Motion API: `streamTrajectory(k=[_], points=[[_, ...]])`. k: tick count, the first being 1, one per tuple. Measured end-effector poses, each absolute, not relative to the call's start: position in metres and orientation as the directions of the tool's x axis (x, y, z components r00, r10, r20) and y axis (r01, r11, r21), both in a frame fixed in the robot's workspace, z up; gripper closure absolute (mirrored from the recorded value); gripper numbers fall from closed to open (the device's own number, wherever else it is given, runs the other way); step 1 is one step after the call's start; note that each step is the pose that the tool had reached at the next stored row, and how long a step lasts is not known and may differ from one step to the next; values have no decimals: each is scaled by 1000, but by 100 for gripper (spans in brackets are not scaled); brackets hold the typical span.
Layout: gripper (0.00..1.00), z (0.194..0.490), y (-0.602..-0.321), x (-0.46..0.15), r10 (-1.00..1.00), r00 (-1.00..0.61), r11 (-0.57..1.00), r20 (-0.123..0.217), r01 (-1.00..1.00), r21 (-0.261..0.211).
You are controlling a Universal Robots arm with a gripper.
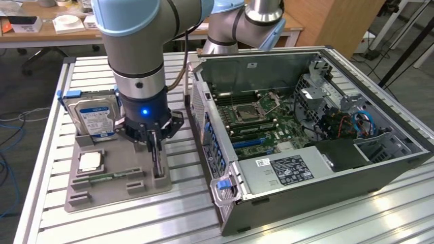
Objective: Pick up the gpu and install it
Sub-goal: 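Pick up the gpu and move the gpu toward the slot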
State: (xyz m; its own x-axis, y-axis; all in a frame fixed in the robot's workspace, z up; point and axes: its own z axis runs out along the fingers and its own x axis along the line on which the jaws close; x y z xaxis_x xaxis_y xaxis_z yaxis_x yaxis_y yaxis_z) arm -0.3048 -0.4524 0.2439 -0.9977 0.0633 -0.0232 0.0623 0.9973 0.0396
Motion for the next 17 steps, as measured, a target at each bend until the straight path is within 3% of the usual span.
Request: streamTrajectory(k=[17], points=[[74,249,-452,-305,63,-998,997,-23,62,40]])
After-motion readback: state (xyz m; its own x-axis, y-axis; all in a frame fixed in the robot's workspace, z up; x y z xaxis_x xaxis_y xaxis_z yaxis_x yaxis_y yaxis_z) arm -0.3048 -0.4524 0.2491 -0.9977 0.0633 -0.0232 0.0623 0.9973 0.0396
